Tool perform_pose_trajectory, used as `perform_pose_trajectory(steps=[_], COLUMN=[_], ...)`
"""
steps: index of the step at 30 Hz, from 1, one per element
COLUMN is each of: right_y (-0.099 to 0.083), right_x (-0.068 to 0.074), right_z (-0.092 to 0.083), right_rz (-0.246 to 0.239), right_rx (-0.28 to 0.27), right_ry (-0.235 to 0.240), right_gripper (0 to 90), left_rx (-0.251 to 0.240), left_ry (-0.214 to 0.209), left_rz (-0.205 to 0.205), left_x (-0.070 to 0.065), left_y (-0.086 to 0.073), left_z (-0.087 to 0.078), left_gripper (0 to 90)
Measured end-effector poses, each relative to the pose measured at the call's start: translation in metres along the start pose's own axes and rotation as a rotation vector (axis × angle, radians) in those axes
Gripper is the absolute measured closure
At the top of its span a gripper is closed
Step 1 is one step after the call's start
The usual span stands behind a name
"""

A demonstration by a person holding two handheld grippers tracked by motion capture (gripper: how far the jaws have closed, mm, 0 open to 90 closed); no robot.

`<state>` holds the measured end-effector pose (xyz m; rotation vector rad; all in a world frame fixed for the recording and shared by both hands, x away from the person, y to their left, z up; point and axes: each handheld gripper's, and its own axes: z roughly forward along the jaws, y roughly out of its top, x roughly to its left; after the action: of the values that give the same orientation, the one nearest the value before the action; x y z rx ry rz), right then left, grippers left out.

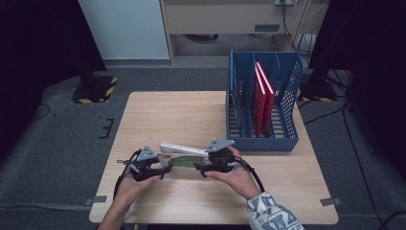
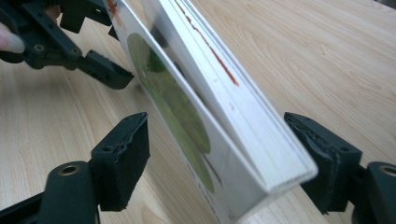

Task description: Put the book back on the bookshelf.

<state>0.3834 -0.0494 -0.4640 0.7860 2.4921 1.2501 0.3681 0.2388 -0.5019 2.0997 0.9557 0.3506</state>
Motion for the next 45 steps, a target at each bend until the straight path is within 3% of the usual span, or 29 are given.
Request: perform_pose_trajectory(steps=[10, 16, 23, 31, 35, 39, 45], right_y=[0.009, 0.01, 0.01, 0.008, 0.007, 0.006, 0.005], right_x=[-0.004, -0.004, -0.008, -0.007, -0.006, -0.005, -0.005], right_z=[0.011, 0.015, 0.021, 0.023, 0.022, 0.021, 0.019], right_rz=[-0.013, -0.018, -0.021, -0.032, -0.034, -0.039, -0.042], right_rx=[0.028, 0.038, 0.054, 0.064, 0.068, 0.063, 0.054], right_ry=[0.03, 0.054, 0.063, 0.083, 0.098, 0.082, 0.06], right_gripper=[27.4, 29.4, 34.7, 49.7, 57.1, 64.8, 69.3], left_rx=[0.019, 0.021, 0.016, 0.014, 0.017, 0.031, 0.036], left_ry=[0.055, 0.077, 0.098, 0.123, 0.131, 0.14, 0.148], left_rz=[-0.025, -0.05, -0.081, -0.119, -0.121, -0.114, -0.115], left_x=[0.001, 0.004, 0.011, 0.018, 0.02, 0.021, 0.022], left_y=[-0.003, -0.005, -0.006, -0.01, -0.011, -0.011, -0.012], left_z=[-0.004, -0.007, -0.01, -0.014, -0.014, -0.014, -0.014], left_gripper=[12.3, 5.1, 4.6, 4.9, 5.3, 5.5, 5.9])
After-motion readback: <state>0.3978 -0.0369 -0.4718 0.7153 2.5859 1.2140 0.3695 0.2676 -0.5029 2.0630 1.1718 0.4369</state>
